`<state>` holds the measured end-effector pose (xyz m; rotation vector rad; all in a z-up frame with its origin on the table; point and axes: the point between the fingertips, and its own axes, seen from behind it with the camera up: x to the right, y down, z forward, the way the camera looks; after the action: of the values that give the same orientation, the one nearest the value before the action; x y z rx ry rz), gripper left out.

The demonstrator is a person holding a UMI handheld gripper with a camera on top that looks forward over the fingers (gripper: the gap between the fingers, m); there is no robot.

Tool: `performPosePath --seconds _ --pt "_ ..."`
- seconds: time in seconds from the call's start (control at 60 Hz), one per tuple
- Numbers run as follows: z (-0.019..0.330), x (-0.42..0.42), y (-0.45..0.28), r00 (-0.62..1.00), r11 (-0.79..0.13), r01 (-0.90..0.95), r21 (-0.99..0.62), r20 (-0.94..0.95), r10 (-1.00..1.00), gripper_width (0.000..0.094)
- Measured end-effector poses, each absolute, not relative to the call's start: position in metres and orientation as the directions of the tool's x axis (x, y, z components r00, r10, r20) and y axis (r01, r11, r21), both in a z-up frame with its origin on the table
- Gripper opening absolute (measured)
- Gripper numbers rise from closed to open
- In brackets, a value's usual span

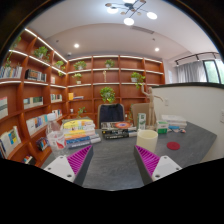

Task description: Pour water

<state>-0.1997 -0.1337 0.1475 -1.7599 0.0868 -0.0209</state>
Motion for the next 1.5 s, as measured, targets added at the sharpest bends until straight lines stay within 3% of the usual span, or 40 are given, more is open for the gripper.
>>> performPosePath --seconds 0.133,0.283,0.717,0.8,0.867,1.017,1.117,1.367,1.5 --pt "0.105 -0.27 -0.146 1.0 -0.226 -0.029 -0.974 -0.029 -0.001 0.0866" --pt "0.082 -0.348 -0.136 0.992 -0.259 0.01 -0.966 -0.022 0.121 0.0873" --pt "0.116 -0.41 -0.045 0.988 -0.18 0.007 -0.984 -0.02 0.151 0.0863" --pt "0.121 -0.411 -0.033 0.987 -0.163 -0.013 -0.987 -0.038 0.155 0.0757" --pt "0.123 -0.409 -0.027 0.989 -0.153 -0.016 -0.988 -0.038 0.141 0.0568" --pt "0.121 -0.407 -0.026 0.991 -0.148 -0.013 -0.989 -0.033 0.133 0.0482" --pt "0.121 -0.408 -0.026 0.99 -0.147 -0.006 -0.989 -0.027 0.141 0.0375" --pt "0.12 -0.396 -0.023 0.986 -0.165 -0.059 -0.984 -0.084 0.145 0.0366" --pt "0.129 -0.356 -0.02 0.941 -0.195 -0.309 -0.931 -0.329 0.079 0.0366"
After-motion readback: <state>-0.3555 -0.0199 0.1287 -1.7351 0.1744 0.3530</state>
